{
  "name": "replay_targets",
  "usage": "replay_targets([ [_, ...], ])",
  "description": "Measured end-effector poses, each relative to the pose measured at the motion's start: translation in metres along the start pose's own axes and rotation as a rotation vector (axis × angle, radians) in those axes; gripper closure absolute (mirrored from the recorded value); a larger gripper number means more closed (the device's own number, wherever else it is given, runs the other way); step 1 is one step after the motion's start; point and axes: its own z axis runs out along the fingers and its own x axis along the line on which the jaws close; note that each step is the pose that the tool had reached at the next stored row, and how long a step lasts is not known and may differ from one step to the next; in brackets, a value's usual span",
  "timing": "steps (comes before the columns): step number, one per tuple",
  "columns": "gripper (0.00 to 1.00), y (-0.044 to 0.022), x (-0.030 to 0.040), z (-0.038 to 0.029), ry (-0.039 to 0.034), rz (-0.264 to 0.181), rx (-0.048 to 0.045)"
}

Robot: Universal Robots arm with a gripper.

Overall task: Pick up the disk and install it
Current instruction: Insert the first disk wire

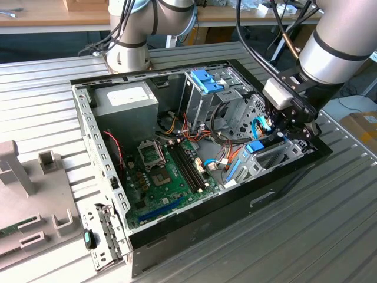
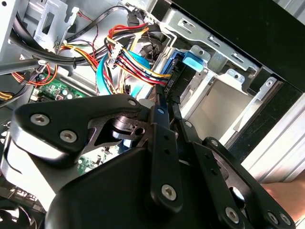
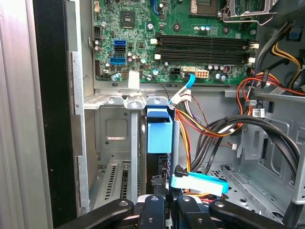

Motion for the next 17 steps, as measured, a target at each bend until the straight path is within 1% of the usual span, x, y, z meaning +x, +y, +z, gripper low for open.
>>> replay_targets([
  [1, 0.84, -0.0002, -0.0001, -0.0012, -0.0002, 0.0, 0.0001],
  [3, 0.84, -0.0004, 0.0001, -0.0022, -0.0039, 0.001, 0.0001],
  [4, 0.84, -0.0004, 0.0003, -0.0021, -0.0085, 0.004, 0.0003],
  [5, 0.84, -0.0004, 0.0006, -0.0022, -0.0091, 0.007, 0.0005],
  [6, 0.84, -0.0004, 0.0009, -0.0022, -0.0081, 0.009, 0.0007],
  [7, 0.84, -0.0004, 0.001, -0.0021, -0.0026, 0.011, 0.0009],
  [9, 0.84, -0.0004, 0.001, -0.0022, 0.004, 0.024, 0.0019],
  [11, 0.84, -0.0004, 0.001, -0.0022, 0.0046, 0.025, 0.0021],
  [14, 0.84, 0.0, 0.0006, -0.0021, 0.008, 0.025, 0.0022],
  [15, 0.84, -0.0001, 0.0003, -0.0022, 0.0126, 0.024, 0.0021],
  [16, 0.84, 0.0, -0.0004, -0.0021, 0.0156, 0.023, 0.0022],
  [17, 0.84, 0.0, -0.0006, -0.0021, 0.016, 0.023, 0.0021],
])
